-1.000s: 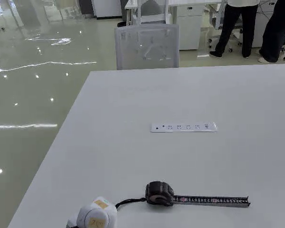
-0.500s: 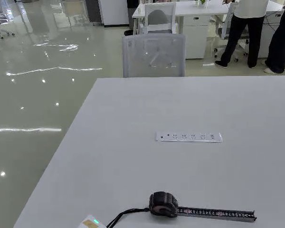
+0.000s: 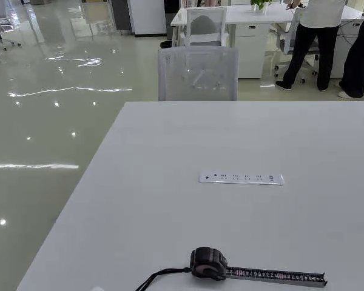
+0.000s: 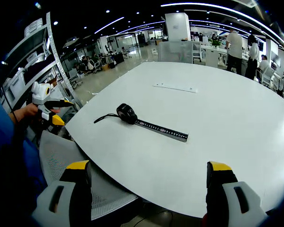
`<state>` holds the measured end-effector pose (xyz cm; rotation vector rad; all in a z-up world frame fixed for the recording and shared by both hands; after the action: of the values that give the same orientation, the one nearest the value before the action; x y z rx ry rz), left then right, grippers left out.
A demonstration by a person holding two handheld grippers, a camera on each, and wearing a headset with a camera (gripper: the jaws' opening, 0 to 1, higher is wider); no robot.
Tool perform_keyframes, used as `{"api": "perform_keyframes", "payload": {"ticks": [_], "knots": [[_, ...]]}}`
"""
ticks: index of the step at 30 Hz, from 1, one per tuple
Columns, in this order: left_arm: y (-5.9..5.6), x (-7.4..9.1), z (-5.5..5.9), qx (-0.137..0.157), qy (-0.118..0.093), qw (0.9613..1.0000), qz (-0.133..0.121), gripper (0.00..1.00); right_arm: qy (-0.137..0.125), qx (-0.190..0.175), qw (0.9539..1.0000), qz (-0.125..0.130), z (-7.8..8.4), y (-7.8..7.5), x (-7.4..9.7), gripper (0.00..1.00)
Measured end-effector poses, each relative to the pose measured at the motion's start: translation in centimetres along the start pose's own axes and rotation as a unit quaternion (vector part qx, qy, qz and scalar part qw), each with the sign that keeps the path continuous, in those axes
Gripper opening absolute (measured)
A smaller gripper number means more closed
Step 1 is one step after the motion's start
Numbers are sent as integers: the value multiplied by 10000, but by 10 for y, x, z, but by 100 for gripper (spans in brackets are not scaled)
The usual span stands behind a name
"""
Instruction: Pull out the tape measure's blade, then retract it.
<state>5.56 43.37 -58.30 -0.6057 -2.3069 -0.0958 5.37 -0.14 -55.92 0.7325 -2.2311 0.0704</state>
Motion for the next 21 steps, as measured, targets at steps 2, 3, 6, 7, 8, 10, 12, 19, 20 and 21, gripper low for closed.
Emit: {"api": "perform_keyframes", "payload": {"ticks": [2, 3, 6, 7, 8, 10, 12, 19, 20, 21], "knots": [[-1, 3, 0, 0, 2, 10000, -12, 99, 2, 5, 10000, 35, 1, 1, 3, 98], [0, 4, 0, -20, -1, 10000, -29, 99, 0, -9, 10000, 37, 2, 1, 4, 98], [1, 6, 0, -10, -5, 10000, -34, 99, 0, -3, 10000, 56, 3, 3, 7, 98], [1, 6, 0, -5, -1, 10000, -27, 99, -9, -2, 10000, 65, 4, 3, 8, 98], [1, 7, 0, -11, 10, 10000, -19, 99, -22, -16, 10000, 70, 4, 3, 9, 98], [1, 8, 0, -26, 18, 10000, -32, 99, -19, -20, 10000, 82, 4, 4, 10, 98], [1, 9, -1, -31, 0, 10000, -57, 99, -13, -30, 10000, 91, 5, 4, 11, 98], [3, 12, 0, 7, -15, 10000, -91, 99, 19, -35, 9999, 106, 7, 5, 13, 98], [3, 12, 0, 8, -12, 10000, -96, 99, 12, -29, 9999, 108, 6, 5, 13, 98], [4, 12, 0, 11, -17, 9999, -99, 98, 9, -47, 9999, 111, 6, 4, 13, 98]]}}
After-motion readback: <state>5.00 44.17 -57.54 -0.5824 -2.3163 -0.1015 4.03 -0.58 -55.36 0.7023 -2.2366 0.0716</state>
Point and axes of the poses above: the centre of the closed fingertips' face, and the gripper's own axes: x roughly backward along the fingers, y roughly to its left, z roughly out of its underside, the point moved 10 cm from there along x, roughly backward along the fingers, and after that the axes turned 1 degree about -z, right-handed, at the moved point
